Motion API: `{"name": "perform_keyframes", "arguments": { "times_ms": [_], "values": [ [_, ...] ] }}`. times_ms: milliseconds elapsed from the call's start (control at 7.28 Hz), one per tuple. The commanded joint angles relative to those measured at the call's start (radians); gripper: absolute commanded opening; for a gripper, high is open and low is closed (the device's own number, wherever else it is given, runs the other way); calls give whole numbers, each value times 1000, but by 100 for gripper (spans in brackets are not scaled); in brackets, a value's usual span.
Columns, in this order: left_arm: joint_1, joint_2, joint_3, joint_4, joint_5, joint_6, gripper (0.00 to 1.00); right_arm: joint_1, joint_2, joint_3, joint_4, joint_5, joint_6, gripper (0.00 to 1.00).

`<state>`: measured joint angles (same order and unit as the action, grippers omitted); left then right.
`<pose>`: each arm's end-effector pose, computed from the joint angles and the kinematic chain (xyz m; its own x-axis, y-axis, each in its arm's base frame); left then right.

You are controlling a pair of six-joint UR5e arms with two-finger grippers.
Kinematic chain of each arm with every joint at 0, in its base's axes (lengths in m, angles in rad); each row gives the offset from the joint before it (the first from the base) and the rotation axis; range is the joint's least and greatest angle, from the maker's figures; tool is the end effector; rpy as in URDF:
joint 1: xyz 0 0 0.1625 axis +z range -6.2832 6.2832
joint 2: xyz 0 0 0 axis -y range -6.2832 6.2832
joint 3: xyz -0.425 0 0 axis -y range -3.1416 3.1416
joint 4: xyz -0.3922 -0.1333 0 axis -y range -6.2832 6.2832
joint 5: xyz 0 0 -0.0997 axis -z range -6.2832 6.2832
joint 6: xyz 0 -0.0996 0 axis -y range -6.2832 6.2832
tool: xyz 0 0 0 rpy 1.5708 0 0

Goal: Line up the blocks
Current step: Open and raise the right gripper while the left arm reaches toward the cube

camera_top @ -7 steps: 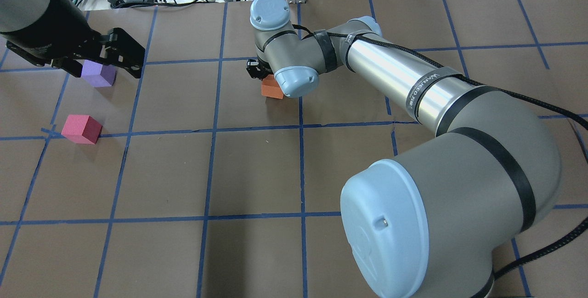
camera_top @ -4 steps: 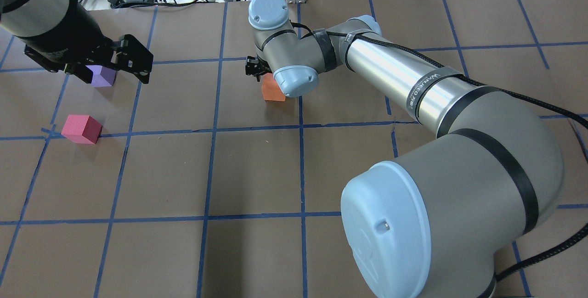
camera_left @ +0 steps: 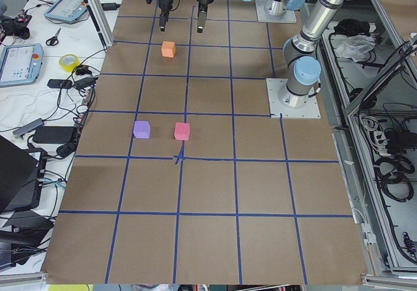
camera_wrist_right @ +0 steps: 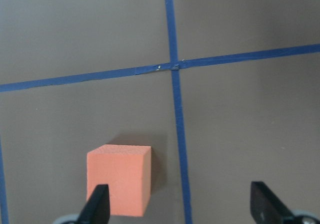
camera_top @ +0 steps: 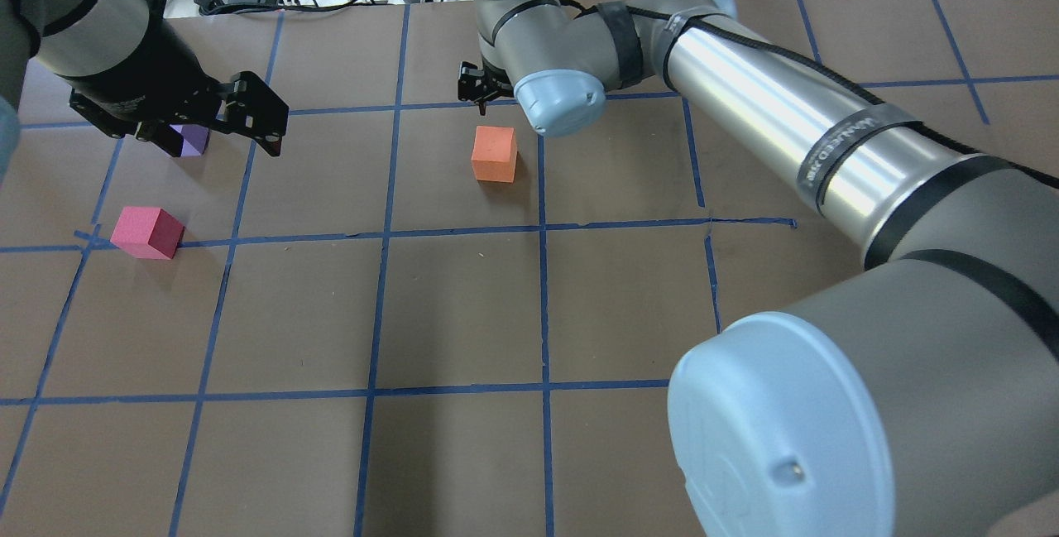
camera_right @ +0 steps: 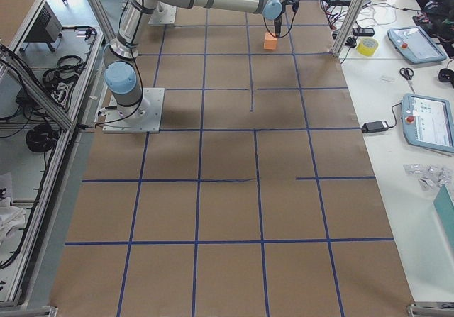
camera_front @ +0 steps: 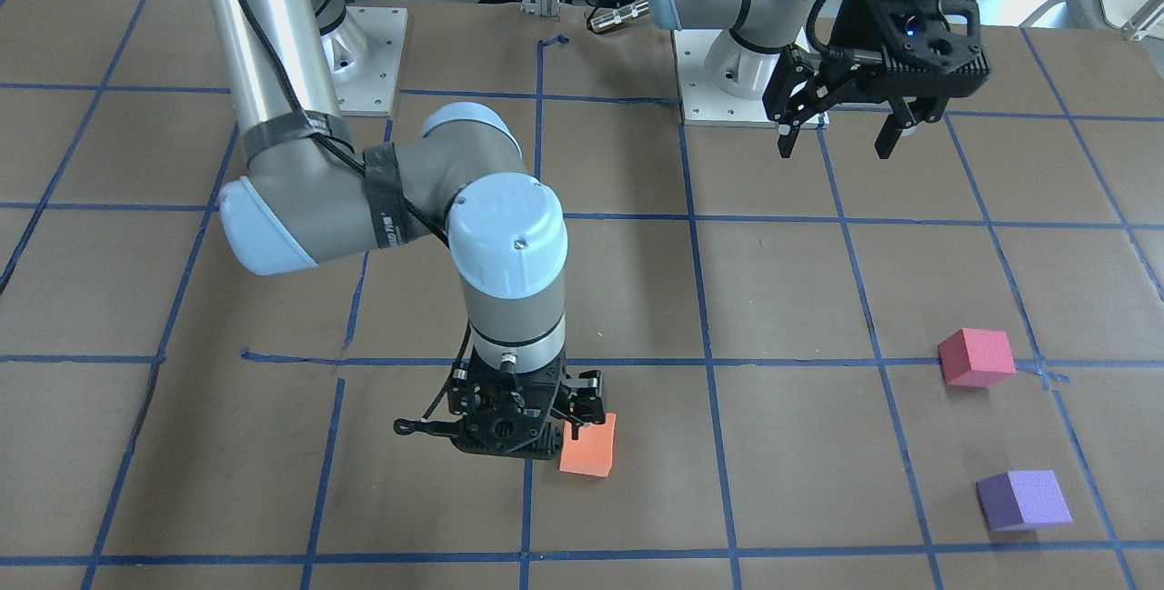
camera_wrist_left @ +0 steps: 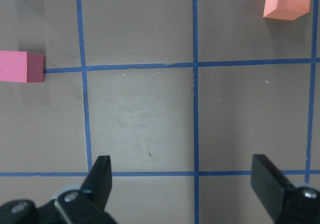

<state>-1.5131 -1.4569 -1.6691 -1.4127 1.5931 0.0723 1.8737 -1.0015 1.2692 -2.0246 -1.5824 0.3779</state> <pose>-0.1044 -0.4661 0.5100 -0.9994 0.0097 -0.0344 0.0154 0.9852 -0.1708 0.3420 -0.6514 0.3373 -0.9958 0.0708 -0.0577 0.0799 0.9811 -0.1762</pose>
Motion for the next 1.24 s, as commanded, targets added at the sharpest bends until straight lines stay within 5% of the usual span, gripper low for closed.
{"name": "perform_keyframes", "arguments": {
  "times_ms": [0,412,1099],
  "values": [
    [-5,-90,3,169,-30,-17,100,-133,-205,24,239,-4,-271,100],
    [-148,-323,27,418,-25,-57,100,-345,-503,191,403,-8,-491,100],
    [-246,-670,143,664,-15,-164,100,-389,-582,279,457,8,-542,100]
  ]
}}
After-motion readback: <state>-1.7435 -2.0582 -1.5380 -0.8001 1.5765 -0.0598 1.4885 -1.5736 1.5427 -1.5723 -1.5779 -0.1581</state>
